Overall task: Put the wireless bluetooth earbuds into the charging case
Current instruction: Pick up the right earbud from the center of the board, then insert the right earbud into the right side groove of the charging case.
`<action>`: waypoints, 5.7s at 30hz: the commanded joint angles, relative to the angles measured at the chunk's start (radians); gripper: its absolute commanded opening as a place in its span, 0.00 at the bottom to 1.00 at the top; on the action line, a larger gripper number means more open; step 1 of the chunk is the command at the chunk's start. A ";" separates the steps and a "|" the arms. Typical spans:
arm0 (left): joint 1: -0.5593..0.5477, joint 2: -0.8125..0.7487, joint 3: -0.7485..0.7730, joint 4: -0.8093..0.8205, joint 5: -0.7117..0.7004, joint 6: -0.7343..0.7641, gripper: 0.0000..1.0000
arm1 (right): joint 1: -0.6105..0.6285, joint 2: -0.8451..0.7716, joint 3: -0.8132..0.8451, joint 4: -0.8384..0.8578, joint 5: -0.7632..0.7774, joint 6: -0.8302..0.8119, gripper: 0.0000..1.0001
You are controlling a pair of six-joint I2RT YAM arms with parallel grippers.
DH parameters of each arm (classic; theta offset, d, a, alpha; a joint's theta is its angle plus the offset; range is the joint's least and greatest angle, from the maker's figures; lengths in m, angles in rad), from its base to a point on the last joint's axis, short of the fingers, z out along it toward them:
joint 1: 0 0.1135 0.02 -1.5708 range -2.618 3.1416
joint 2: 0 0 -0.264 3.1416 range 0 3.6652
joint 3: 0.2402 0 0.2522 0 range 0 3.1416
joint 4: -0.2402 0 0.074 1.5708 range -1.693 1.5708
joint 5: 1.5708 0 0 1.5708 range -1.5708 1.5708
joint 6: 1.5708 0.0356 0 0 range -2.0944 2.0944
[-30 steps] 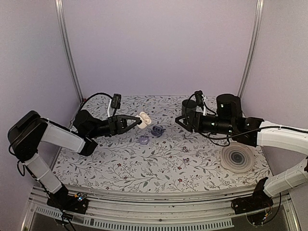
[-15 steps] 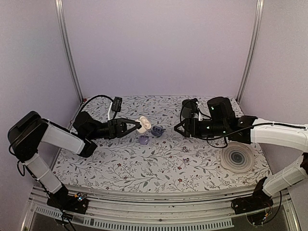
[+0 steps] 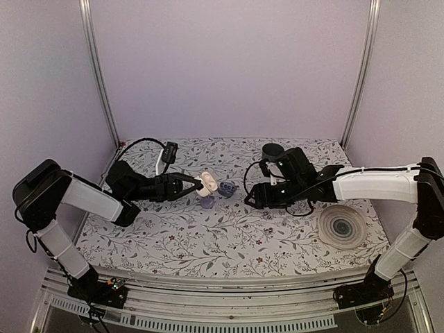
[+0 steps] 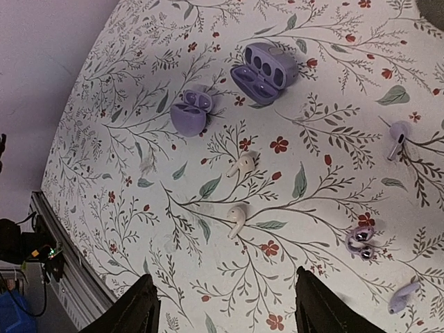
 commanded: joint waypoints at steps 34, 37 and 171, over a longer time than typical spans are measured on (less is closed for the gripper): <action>0.107 -0.112 -0.174 0.090 0.033 0.010 0.00 | 0.123 0.558 0.426 -0.245 0.157 -0.211 0.45; 0.108 -0.161 -0.168 -0.025 0.014 0.076 0.00 | 0.126 0.571 0.438 -0.250 0.159 -0.222 0.42; -0.297 0.098 0.131 -0.275 -1.018 0.208 0.00 | 0.137 0.309 0.685 -0.211 0.538 0.035 0.20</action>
